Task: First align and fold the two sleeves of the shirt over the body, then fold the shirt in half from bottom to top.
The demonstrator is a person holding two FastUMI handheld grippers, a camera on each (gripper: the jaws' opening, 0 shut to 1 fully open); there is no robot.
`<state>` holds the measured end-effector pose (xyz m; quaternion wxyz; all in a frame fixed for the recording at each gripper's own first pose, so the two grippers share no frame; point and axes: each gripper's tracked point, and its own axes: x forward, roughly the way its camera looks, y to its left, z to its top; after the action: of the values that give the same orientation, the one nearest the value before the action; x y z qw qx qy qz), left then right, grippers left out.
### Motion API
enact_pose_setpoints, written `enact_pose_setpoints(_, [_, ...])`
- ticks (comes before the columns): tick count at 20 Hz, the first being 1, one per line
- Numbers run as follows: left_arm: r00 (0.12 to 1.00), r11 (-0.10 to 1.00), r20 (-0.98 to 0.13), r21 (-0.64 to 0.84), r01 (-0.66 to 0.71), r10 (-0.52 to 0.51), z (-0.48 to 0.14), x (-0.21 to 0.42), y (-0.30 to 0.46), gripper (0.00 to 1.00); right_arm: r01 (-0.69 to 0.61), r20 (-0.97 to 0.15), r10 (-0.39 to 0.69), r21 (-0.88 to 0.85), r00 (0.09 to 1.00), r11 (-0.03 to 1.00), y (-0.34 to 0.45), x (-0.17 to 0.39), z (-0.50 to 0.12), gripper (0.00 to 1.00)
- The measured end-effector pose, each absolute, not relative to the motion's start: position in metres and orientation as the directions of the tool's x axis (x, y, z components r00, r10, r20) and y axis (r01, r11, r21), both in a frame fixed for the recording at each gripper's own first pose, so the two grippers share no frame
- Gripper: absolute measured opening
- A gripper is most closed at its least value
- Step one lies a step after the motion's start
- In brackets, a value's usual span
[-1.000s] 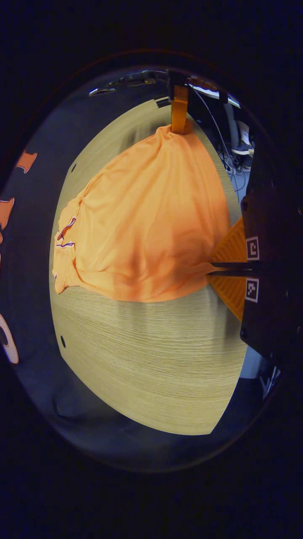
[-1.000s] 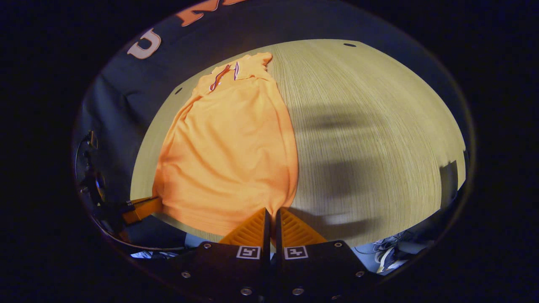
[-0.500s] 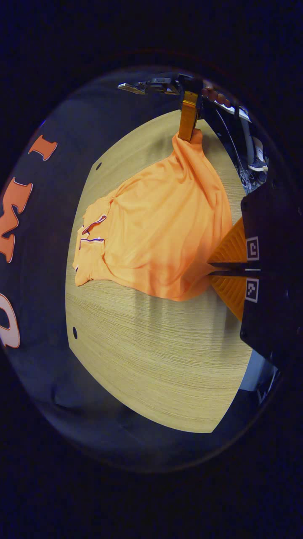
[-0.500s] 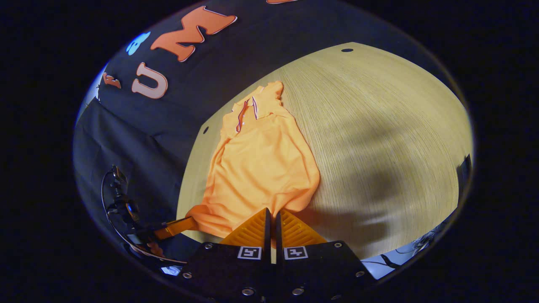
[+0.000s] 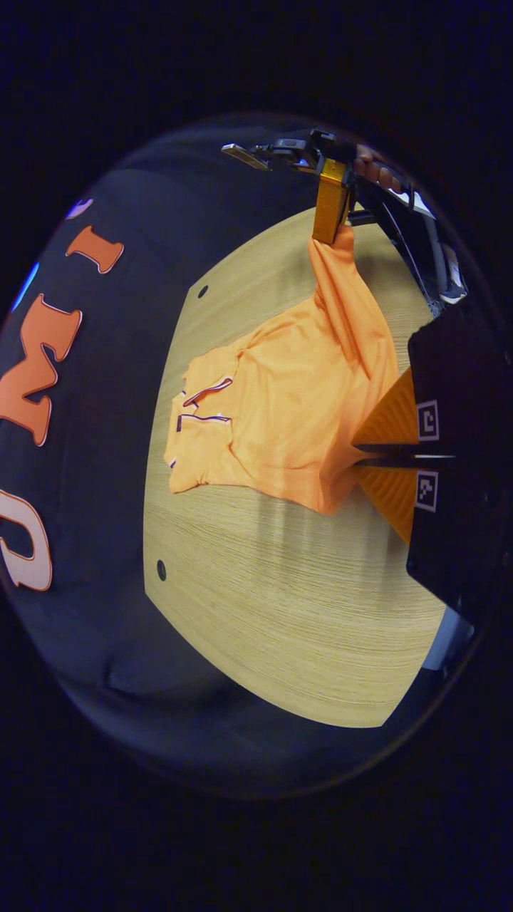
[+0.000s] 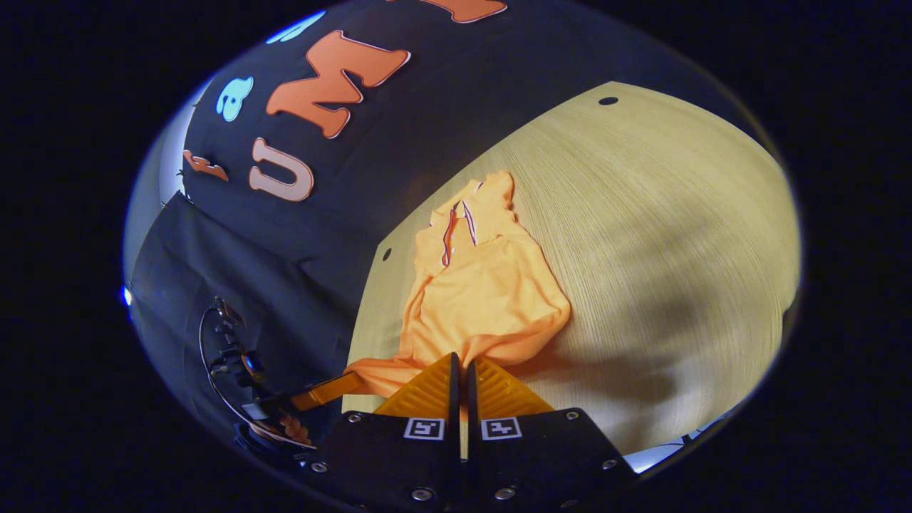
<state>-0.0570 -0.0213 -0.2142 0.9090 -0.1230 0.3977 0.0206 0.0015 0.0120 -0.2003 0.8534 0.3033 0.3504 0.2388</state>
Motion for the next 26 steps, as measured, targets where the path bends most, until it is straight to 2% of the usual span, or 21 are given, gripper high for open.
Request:
enact_pose_setpoints(14, [0.751,0.975,-0.651,-0.218,-0.041,-0.114,-0.178,0.092,0.019,0.01,-0.169,-0.467,0.554,0.64,0.69,0.75,0.043,0.122,-0.153,0.04])
enact_pose_setpoints(26, [0.71,0.972,-0.682,-0.232,0.016,-0.175,-0.223,0.254,0.069,0.01,-0.111,-0.571,0.464,0.543,0.677,0.832,0.07,0.268,-0.162,0.05])
